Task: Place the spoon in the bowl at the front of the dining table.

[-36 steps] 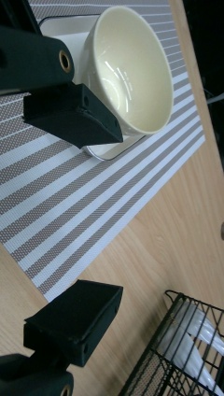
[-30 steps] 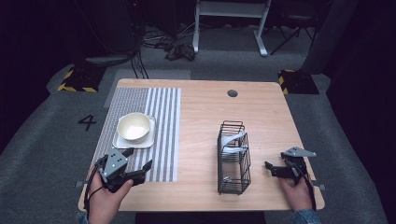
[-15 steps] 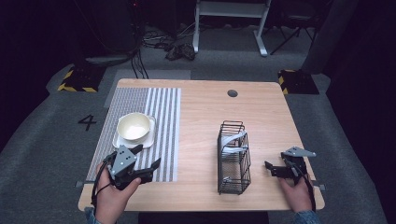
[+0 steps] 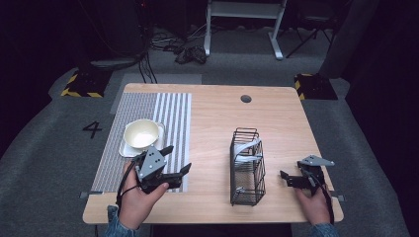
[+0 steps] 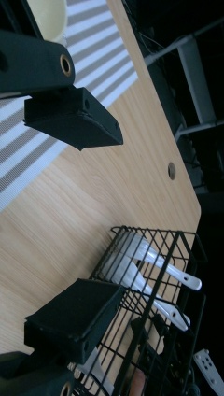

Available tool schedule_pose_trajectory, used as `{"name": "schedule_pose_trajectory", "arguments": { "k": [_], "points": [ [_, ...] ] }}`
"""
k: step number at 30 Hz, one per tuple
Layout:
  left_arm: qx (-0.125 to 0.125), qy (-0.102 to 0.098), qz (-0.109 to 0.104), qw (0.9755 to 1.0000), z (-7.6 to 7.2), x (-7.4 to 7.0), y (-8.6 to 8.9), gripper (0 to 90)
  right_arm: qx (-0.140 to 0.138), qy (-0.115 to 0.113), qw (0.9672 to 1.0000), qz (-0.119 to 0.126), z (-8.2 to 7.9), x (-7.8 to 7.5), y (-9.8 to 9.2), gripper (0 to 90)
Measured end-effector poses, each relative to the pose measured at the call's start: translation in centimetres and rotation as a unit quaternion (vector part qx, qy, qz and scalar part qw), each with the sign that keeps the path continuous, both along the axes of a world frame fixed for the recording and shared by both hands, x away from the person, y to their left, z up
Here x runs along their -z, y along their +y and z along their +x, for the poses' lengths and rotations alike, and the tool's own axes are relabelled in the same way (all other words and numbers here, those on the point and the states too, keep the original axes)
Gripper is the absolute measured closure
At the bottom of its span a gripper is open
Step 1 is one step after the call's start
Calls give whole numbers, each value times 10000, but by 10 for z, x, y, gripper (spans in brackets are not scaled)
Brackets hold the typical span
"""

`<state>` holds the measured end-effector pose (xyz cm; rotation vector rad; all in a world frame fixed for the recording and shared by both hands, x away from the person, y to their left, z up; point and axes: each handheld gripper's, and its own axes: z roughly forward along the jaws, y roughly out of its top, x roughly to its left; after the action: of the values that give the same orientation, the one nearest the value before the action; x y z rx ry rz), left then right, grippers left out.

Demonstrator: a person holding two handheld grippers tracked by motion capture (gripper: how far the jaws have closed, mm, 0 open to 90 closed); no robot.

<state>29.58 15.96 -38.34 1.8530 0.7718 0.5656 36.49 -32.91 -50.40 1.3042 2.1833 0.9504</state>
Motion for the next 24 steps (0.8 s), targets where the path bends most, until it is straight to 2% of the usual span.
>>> {"name": "schedule_pose_trajectory", "arguments": {
  "k": [7,16,18,22,24],
  "points": [
    [342,-90,-42,9994,3,-7,-20,243,-2,2,10000,-1,0,0,0,148],
    [664,-150,-40,9977,4,-12,-40,246,1,0,10000,0,0,0,0,148],
    [771,-188,-65,9968,3,-12,-44,247,0,-3,10000,-1,0,0,0,148],
    [1123,-231,-122,9933,1,-13,-54,248,2,0,10000,1,0,0,0,148],
    [1191,-257,-107,9925,-1,-14,-59,250,0,0,10000,2,0,0,0,148]
  ]
}}
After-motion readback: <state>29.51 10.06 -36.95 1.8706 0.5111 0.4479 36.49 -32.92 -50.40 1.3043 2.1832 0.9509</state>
